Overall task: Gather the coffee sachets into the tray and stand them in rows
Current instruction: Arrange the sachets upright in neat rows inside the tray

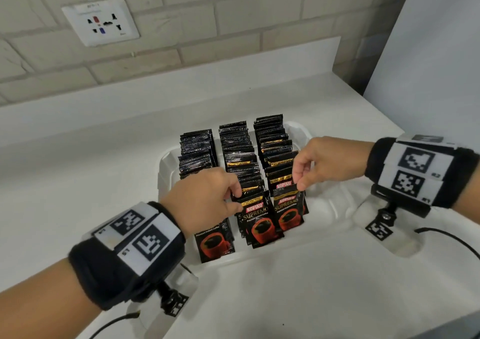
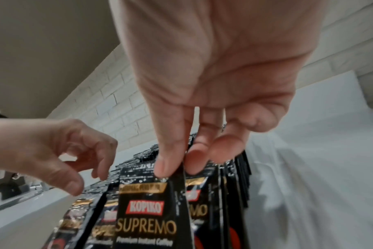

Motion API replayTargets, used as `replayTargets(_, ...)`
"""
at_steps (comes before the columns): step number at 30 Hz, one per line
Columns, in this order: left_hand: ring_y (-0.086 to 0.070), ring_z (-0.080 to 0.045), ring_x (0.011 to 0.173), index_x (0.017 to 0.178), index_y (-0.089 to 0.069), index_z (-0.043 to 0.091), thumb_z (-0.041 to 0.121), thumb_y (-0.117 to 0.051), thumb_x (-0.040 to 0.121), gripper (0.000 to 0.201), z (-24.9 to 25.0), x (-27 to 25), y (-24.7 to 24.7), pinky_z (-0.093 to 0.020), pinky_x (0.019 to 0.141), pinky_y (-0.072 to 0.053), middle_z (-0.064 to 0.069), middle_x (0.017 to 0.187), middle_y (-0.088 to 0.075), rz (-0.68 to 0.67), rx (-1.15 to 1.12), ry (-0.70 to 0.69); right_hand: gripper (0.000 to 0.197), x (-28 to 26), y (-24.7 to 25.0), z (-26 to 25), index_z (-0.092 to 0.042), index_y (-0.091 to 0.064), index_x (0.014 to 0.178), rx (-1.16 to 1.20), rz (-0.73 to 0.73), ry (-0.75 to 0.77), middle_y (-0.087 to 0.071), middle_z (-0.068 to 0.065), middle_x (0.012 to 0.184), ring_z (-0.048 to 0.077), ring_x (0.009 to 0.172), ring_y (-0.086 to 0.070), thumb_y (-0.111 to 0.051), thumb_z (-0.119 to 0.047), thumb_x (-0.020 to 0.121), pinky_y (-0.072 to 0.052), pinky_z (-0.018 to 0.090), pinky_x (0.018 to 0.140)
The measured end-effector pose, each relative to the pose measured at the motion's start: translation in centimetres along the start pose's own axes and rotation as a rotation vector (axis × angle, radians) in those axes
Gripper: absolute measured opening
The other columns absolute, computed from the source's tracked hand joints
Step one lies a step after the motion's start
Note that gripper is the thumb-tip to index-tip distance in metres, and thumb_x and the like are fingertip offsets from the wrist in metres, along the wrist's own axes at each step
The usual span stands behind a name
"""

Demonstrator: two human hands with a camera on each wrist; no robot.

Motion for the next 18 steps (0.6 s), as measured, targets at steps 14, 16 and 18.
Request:
replayTargets(14, -0.043, -0.013, 0.090, 0.099, -0.041, 0.022, 0.051, -0.056, 0.084, 0.036, 3.4, 0.4, -0.5, -0.028, 0.068, -0.036, 0.008, 0.099, -0.039, 0.012, 0.322, -0.128, 0.006, 1.5, 0.3, 1.4, -0.018, -0.063, 0.087, -0.100, 0.068, -0.108, -0.058, -0.011, 0.073, 0.008, 0.073, -0.055, -0.065, -0.023, 0.084, -0.043, 0.018, 0.067)
replayTargets(16, -0.039, -0.011, 0.084, 0.092, -0.037, 0.025, 0.050, -0.056, 0.085, 0.032, 3.9, 0.4, -0.2, -0.027, 0.066, -0.034, 0.011, 0.095, -0.036, 0.029, 0.293, -0.166, 0.008, 1.5, 0.3, 1.7, -0.017, -0.064, 0.089, -0.091, 0.086, -0.120, -0.058, -0.013, 0.073, 0.007, 0.073, -0.055, -0.065, -0.024, 0.084, -0.044, 0.020, 0.069)
replayTargets(18, -0.040, -0.009, 0.082, 0.089, -0.037, 0.027, 0.048, -0.055, 0.087, 0.028, 4.1, 0.3, -0.2, -0.026, 0.067, -0.034, 0.013, 0.090, -0.037, 0.014, 0.261, -0.174, 0.009, 1.5, 0.4, 2.0, -0.017, -0.064, 0.090, -0.080, 0.107, -0.131, -0.058, -0.015, 0.072, 0.004, 0.071, -0.054, -0.065, -0.024, 0.084, -0.044, 0.021, 0.070)
Point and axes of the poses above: each hand's wrist, its own x-axis towards the middle knuckle, its own y-axis out of the back of the hand, z = x × y, the point moved 3 cm from there along x, towards the middle knuckle
